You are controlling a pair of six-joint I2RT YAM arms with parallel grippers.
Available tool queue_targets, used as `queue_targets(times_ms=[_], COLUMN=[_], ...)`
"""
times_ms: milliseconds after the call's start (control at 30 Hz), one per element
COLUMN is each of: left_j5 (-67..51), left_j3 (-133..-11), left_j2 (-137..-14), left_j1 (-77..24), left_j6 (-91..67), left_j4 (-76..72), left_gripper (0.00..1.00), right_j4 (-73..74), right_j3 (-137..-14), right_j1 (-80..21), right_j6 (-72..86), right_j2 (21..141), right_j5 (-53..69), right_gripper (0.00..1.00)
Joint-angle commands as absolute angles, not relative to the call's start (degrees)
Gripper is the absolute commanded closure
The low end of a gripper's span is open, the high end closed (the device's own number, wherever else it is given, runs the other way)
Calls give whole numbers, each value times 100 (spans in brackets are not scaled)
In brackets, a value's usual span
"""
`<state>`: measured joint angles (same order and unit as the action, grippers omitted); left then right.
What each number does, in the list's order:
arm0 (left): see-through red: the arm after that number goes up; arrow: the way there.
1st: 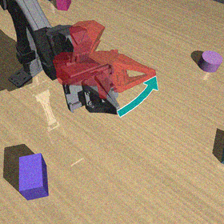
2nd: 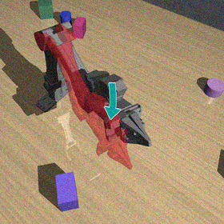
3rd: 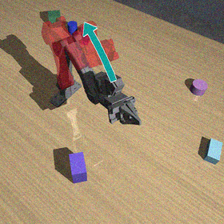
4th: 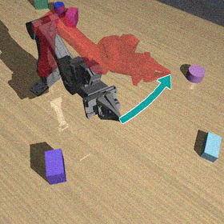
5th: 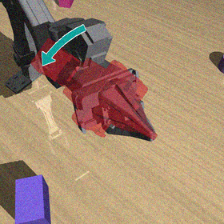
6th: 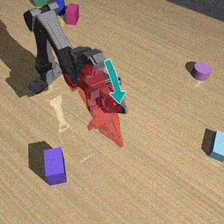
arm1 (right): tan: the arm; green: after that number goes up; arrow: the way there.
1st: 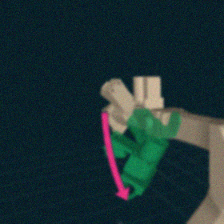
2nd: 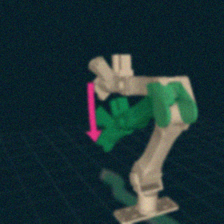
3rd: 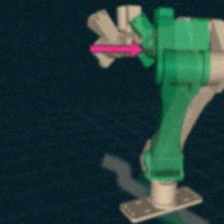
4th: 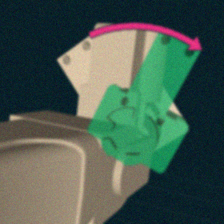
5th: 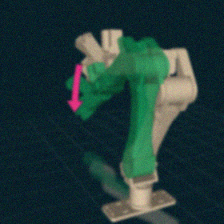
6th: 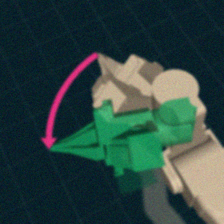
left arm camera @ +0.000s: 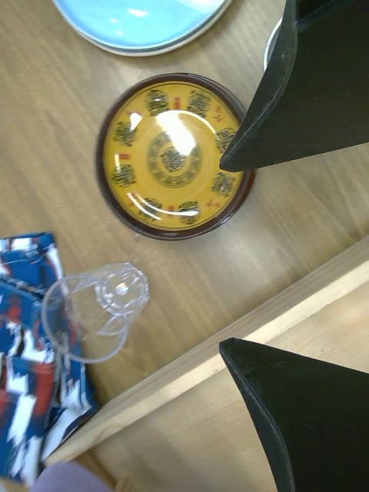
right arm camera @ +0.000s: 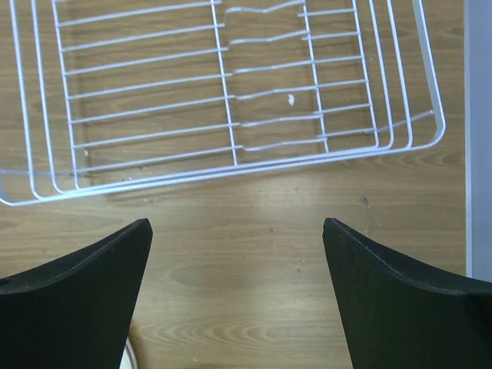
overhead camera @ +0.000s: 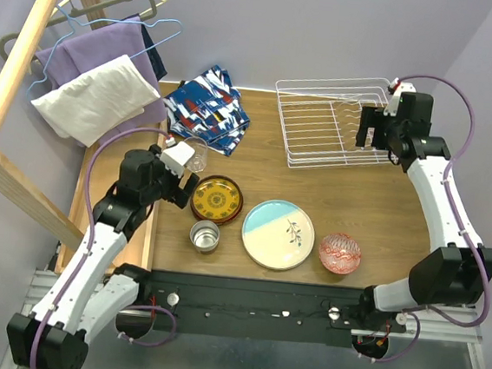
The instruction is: Load the mixed dishes into the dish rack
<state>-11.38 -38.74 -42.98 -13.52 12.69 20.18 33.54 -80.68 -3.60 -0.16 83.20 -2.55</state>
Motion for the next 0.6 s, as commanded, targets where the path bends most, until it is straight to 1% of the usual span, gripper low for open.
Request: queue_targets(times_ms=[0,33,67,100,133,200,233,267,300,333,400,467,567], left_j5=[-1319,-1284,-1283,-1301,-1353,-1563,-1660,-1800,-1793,-1784,-1749,-1793,-1854], left_j3=[-4438,-4447,-4447,-4430,-4421,-4421,-4456,-4517,-4657,-4736,-4886,-4878,-4895], left_j2=[-4746,-4737,-4711,-4685,-4650,-4728,-4929,-5052,-5193,-5438,-5537,-5371,-5238], left_j1=[-1362,-1362,-1362,-1362,-1362,-1362,-1371,-1371,-1371,-1371,-1354,-1327,-1257], left_j6=[1520,1521,1494,1468,1424,1511,1607,1600,1547,1486,1257,1248,1265], left_j4=[3137,3129,3103,3016,2997,3093,3207,3304,3435,3497,3498,3402,3453], left_gripper=[1,1,1,1,1,1,1,1,1,1,1,1,1], right_j4=[3112,3042,2823,2665,2637,3083,3233,3356,3375,3366,3200,3277,3663], right_j3=[-8621,-8813,-8868,-8903,-9234,-9946,-10271,-10857,-11089,-11309,-11592,-11776,-12461], right_j1=[-396,-404,-422,-613,-754,-974,-1019,-1080,-1290,-1449,-1878,-2117,-2355], right_j6=[54,-435,-613,-659,-659,-616,-459,-309,-212,-194,-351,-440,-168], right_j2=[8542,8578,8622,8770,8980,9490,10058,10281,10536,10904,11170,11616,12328], right_j5=[322,1030,1324,1205,821,808,826,748,573,84,-182,-421,-614], right_gripper=[0,0,0,0,0,0,4,5,6,7,7,7,9])
